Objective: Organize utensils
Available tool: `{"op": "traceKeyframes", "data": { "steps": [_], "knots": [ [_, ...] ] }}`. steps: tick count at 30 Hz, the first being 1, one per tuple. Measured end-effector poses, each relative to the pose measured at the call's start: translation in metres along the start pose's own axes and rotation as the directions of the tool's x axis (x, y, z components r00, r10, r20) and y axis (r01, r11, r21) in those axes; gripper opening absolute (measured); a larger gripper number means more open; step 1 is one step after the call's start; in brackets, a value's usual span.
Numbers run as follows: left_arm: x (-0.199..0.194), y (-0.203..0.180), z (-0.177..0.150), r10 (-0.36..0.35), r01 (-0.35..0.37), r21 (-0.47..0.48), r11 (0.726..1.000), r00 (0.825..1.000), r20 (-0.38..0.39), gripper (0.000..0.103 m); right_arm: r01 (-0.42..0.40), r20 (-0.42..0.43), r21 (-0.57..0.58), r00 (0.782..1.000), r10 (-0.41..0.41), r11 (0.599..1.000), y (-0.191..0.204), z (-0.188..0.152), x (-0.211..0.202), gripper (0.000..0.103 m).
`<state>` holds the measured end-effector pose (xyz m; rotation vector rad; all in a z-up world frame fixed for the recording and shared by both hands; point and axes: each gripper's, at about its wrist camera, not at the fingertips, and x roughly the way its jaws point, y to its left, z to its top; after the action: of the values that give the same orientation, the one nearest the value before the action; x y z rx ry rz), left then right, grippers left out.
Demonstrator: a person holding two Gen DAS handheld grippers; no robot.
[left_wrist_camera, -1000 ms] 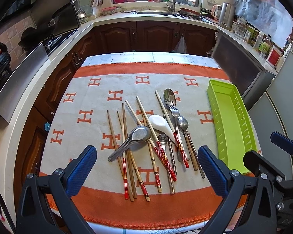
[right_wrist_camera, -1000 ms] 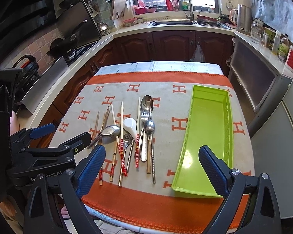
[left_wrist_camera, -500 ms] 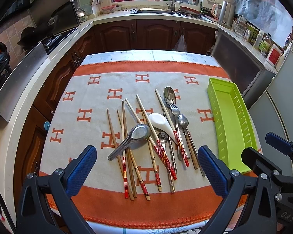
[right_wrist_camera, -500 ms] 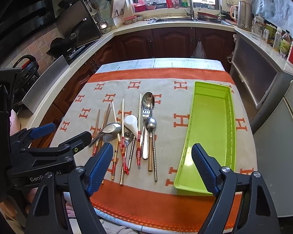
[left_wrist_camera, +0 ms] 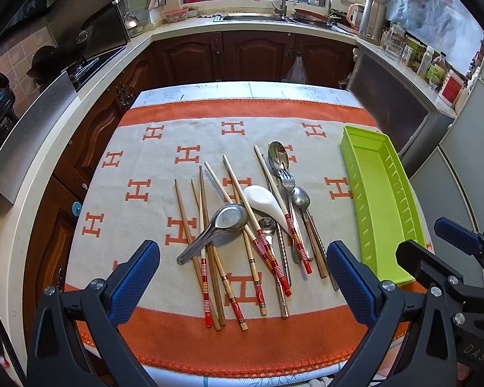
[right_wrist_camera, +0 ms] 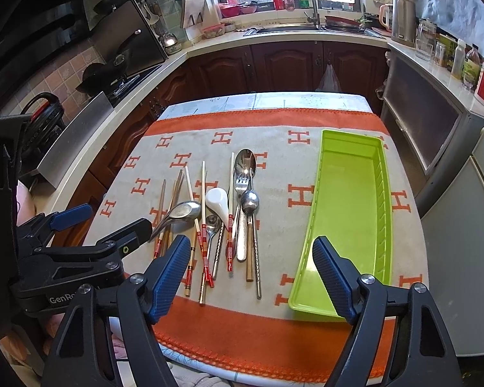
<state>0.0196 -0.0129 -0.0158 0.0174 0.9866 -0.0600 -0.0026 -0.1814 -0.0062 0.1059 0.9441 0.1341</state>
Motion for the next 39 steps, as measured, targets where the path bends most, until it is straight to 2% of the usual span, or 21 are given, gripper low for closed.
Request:
{"op": "traceKeyframes", "data": {
  "steps": [30,39],
  "knots": [
    [-0.009,-0.001,0.0,0.007,-0.007,0.025,1.0,1.0,-0.011,0.102,0.0,0.002,0.007,1.0,0.0,1.0,0.003,0.001,-0.008,0.08],
    [-0.02,0.01,0.002,-0.025,0.025,-0.009,1.0,1.0,0.008,0.102,0.01,0.022,0.007,1.0,-0.01,1.0,0.003,-0.002,-0.02,0.08]
  ]
}}
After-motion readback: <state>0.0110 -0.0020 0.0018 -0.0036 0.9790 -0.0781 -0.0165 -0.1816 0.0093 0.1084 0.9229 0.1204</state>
